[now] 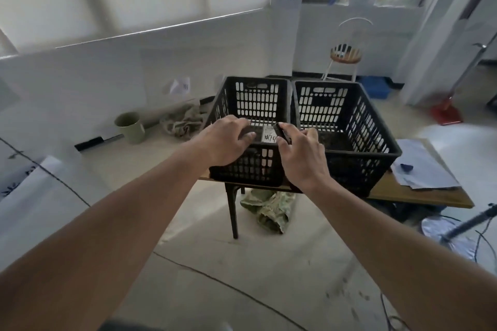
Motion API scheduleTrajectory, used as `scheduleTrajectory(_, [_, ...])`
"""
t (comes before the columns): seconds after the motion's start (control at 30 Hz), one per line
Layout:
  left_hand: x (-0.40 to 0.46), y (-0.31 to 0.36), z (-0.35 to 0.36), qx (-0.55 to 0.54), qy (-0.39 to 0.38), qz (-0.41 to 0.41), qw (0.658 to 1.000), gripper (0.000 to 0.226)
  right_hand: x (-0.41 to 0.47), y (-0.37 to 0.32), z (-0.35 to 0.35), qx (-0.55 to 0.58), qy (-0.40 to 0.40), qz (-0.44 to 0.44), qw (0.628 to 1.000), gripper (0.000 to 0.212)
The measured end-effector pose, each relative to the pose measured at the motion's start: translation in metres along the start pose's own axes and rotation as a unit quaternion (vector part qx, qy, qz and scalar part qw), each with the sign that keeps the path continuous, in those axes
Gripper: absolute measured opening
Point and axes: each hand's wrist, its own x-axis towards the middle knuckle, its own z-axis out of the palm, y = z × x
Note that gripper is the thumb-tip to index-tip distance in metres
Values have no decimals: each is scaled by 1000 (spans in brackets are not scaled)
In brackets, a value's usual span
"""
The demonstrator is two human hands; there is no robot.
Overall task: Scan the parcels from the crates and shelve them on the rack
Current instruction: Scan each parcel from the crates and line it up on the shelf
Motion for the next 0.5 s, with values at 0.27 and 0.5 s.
scheduleTrajectory(0.27, [172, -57, 55, -12, -48, 29, 998, 53, 139, 38, 72, -12, 15, 27, 999, 46])
scheduleTrajectory(0.5, [297, -93, 99, -30, -120, 49, 991, 49, 242, 58, 124, -33, 21, 58, 998, 48])
